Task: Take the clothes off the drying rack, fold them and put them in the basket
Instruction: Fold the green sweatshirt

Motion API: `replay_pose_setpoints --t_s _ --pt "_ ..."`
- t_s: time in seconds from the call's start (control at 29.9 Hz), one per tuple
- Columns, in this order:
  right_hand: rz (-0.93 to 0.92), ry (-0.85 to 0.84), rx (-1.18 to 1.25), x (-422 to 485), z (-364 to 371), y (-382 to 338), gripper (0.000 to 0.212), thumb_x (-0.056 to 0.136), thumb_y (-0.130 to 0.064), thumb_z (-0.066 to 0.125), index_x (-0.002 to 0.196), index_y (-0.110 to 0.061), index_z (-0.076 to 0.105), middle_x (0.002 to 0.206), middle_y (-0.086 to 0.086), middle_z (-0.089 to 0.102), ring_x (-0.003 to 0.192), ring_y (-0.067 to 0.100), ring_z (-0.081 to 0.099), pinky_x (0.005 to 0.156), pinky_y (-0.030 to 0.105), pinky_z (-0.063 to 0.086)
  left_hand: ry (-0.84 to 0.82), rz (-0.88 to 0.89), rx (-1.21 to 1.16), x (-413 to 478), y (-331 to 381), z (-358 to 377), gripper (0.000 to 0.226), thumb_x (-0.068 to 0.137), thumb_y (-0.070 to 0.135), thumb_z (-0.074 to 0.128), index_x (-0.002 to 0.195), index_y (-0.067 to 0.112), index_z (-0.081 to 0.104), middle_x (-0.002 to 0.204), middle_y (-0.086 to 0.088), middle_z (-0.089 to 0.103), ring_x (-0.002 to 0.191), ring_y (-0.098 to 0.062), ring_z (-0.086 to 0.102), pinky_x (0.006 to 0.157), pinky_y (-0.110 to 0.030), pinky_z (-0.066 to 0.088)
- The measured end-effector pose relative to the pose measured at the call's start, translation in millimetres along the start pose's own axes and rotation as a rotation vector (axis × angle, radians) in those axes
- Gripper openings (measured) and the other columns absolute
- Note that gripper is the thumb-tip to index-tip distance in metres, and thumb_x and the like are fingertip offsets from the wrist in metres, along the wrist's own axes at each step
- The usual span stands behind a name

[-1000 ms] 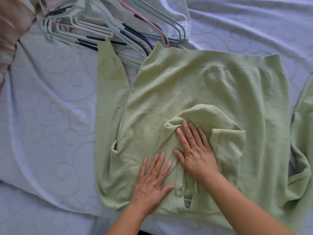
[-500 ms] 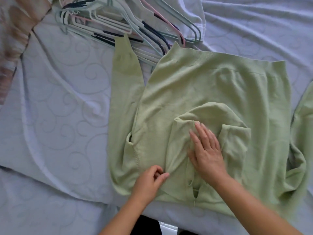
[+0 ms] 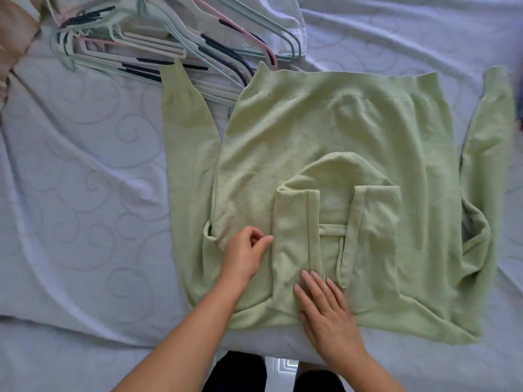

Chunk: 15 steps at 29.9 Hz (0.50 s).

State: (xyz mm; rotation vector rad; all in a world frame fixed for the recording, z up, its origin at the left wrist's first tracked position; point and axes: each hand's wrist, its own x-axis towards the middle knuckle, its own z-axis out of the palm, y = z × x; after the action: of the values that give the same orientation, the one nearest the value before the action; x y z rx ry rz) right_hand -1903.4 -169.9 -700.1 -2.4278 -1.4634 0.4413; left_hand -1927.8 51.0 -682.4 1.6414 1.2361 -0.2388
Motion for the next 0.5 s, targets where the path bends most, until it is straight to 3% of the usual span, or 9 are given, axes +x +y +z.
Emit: replay_pose_setpoints --t_s 0.07,0.13,0.23,0.3,0.37,0.43,0.5 --pt "-0.02 0.021 -0.001 -1.4 -0.2 -1.9 0.045 0.082 -0.017 0.052 0.127 -0.015 0.052 0.141 0.009 0.046 0.135 0.024 0.036 0.109 0.041 0.028 -0.125 -0.073 0.169 -24.2 -10.1 13.0 0.032 0.078 0.049 0.064 0.069 0.022 0.05 0.077 -0.005 0.068 0.076 -0.025 0.063 0.073 -0.034 0.05" --pt "-0.045 0.01 -0.015 -7.3 0.3 -2.0 0.049 0.081 -0.016 0.053 0.129 -0.015 0.052 0.142 0.008 0.045 0.136 0.023 0.035 0.109 0.041 0.029 -0.139 -0.055 0.317 -44.7 -23.1 22.5 0.027 0.084 0.039 0.062 0.071 0.022 0.047 0.078 -0.003 0.068 0.081 -0.025 0.062 0.07 -0.032 0.045" --pt "-0.054 0.011 0.016 -10.1 -3.8 -1.6 0.046 0.082 -0.017 0.05 0.128 -0.016 0.05 0.14 0.008 0.047 0.137 0.022 0.033 0.108 0.042 0.03 -0.028 -0.111 0.081 -54.0 -36.5 24.3 0.026 0.083 0.025 0.066 0.066 0.027 0.047 0.062 0.004 0.06 0.07 -0.024 0.062 0.071 -0.038 0.05" --pt "-0.055 0.054 0.051 -1.9 -10.6 -4.6 0.042 0.082 -0.016 0.049 0.125 -0.015 0.051 0.139 0.009 0.049 0.136 0.022 0.035 0.108 0.042 0.03 0.007 -0.144 -0.107 -57.7 -38.5 24.5 0.022 0.076 0.034 0.07 0.07 0.026 0.05 0.058 0.003 0.059 0.06 -0.02 0.058 0.069 -0.041 0.051" --pt "-0.069 0.036 0.032 8.0 -14.2 -6.1 0.047 0.083 -0.017 0.047 0.13 -0.013 0.047 0.144 0.009 0.041 0.136 0.022 0.033 0.11 0.041 0.026 -0.05 -0.149 -0.176 -63.3 -40.9 26.9 0.033 0.064 0.051 0.07 0.076 0.027 0.05 0.059 0.005 0.056 0.055 -0.01 0.051 0.065 -0.032 0.046" --pt "-0.071 -0.045 -0.052 14.4 -10.8 0.3 0.052 0.088 -0.028 0.043 0.137 -0.013 0.039 0.151 0.007 0.029 0.139 0.022 0.026 0.112 0.041 0.021 -0.11 -0.127 -0.097 -66.6 -45.7 29.3 0.029 0.071 0.038 0.073 0.075 0.031 0.045 0.06 0.006 0.053 0.051 -0.002 0.048 0.059 -0.018 0.038" --pt "-0.075 -0.137 -0.116 13.8 -5.0 8.6 0.053 0.094 -0.038 0.035 0.141 -0.013 0.035 0.154 0.006 0.021 0.141 0.021 0.021 0.114 0.041 0.017 -0.085 -0.116 -0.004 -65.5 -52.1 30.3 0.031 0.079 0.023 0.071 0.07 0.033 0.042 0.059 0.007 0.052 0.054 0.004 0.051 0.055 -0.012 0.034"
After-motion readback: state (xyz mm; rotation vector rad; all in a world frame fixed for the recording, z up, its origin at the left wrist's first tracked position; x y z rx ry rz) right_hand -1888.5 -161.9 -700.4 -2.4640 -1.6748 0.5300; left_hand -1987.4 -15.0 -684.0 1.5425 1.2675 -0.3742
